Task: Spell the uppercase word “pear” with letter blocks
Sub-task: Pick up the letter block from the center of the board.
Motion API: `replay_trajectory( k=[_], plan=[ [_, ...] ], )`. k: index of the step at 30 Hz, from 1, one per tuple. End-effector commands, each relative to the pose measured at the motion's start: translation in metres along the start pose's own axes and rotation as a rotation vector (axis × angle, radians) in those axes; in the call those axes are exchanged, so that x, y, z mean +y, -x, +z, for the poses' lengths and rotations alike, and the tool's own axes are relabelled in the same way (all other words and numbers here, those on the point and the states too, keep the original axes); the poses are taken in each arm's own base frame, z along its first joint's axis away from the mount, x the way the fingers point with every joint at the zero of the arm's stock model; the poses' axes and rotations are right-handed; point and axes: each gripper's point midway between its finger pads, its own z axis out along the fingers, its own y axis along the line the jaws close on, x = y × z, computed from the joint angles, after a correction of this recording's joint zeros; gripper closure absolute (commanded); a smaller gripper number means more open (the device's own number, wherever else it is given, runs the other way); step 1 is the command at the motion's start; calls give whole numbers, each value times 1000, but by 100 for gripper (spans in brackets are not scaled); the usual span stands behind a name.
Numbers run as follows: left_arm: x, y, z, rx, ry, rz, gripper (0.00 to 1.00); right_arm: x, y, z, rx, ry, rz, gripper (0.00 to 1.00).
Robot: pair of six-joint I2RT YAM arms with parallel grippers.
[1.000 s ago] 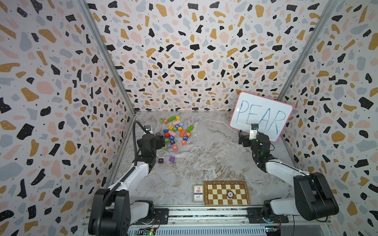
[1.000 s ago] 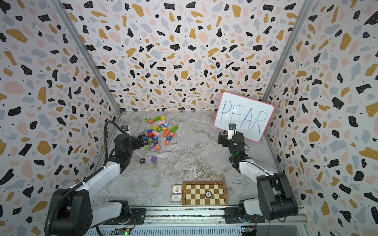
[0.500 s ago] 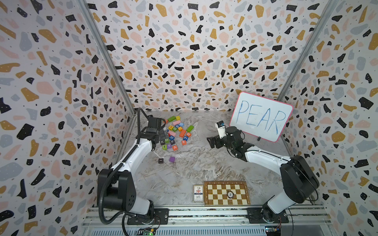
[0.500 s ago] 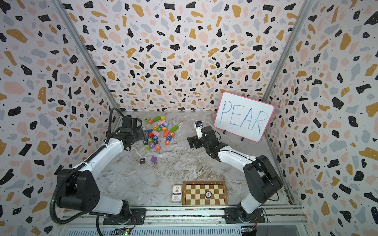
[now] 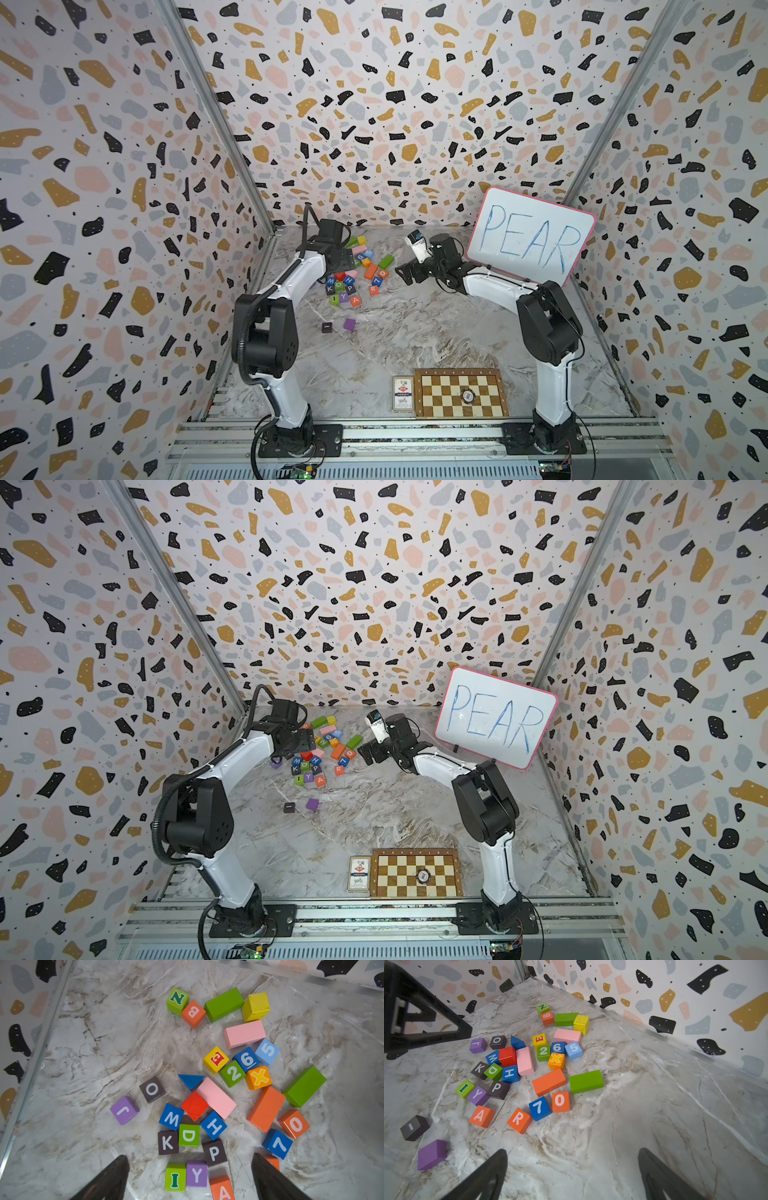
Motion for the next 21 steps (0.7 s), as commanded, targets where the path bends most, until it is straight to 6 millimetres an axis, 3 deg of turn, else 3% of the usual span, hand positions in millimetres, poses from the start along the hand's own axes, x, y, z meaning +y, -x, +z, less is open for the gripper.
replay_trajectory(
  k=[1, 8, 21],
  plan=[
    [-13, 5, 1, 16, -10, 40, 12, 1, 9, -3, 10, 39, -45, 1],
    [-28, -8, 17, 81, -39, 48, 21, -5, -7, 10, 56, 56, -58, 0],
    [-29, -66, 19, 240, -56, -82, 36, -6, -19, 17, 75, 128, -31, 0]
  ],
)
